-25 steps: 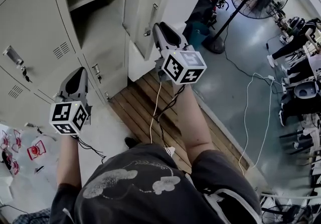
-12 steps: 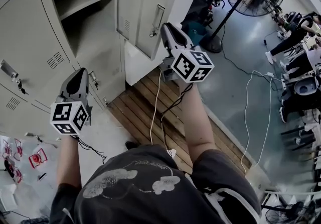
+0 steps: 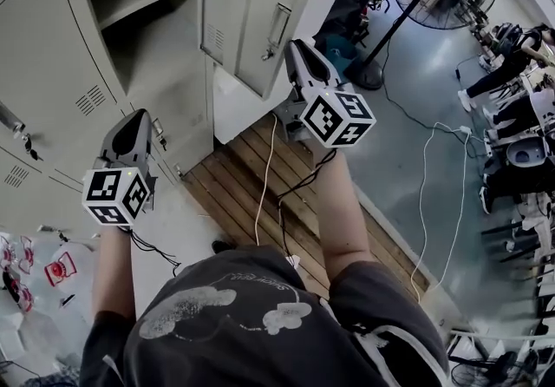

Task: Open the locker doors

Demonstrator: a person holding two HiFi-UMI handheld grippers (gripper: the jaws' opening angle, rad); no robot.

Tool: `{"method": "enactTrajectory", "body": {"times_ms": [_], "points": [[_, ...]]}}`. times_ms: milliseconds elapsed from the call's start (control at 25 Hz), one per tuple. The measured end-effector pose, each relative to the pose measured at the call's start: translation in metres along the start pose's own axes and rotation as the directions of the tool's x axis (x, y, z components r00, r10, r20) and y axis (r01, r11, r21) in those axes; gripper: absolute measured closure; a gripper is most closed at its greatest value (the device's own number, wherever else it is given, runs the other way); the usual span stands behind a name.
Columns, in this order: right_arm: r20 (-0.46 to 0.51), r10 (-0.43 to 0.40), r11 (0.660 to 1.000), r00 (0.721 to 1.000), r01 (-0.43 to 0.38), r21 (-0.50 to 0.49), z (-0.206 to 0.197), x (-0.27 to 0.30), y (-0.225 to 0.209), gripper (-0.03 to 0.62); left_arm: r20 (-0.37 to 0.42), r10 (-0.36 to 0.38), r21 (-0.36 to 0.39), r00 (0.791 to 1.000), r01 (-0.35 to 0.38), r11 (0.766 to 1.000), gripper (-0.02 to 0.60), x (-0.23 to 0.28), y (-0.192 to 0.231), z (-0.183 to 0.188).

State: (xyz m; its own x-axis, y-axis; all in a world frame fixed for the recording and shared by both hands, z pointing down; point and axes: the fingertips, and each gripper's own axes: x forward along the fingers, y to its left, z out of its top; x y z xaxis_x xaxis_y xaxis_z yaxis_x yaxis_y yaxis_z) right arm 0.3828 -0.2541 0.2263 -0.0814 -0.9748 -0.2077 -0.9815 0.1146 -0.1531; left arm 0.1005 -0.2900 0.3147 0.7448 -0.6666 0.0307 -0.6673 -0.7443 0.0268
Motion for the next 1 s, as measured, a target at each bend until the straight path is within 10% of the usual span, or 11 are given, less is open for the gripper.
{"method": "enactTrajectory", "body": {"times_ms": [280, 520, 1000], "points": [[-0.030, 0.074, 0.997, 0.997, -0.075, -0.014, -0.017, -0.013, 0.043, 0.527, -0.031, 0.046, -0.038, 0.998, -0.047, 0.998, 0.572, -0.027, 0.013, -0.025], [-0.149, 0.178, 0.983, 0.973, -0.181, -0.013, -0.065, -0.006, 0.099, 0.381, -0.063, 0.098, -0.075, 0.993, -0.103, 0.992, 0.572, -0.059, 0.034, -0.048], [-0.392, 0.250, 0.967, 0.885, -0.248, 0.056, -0.206, -0.025, 0.183, 0.292, -0.173, 0.193, -0.129, 0.966, -0.217, 0.968, 0.572, -0.138, 0.074, -0.127]]}}
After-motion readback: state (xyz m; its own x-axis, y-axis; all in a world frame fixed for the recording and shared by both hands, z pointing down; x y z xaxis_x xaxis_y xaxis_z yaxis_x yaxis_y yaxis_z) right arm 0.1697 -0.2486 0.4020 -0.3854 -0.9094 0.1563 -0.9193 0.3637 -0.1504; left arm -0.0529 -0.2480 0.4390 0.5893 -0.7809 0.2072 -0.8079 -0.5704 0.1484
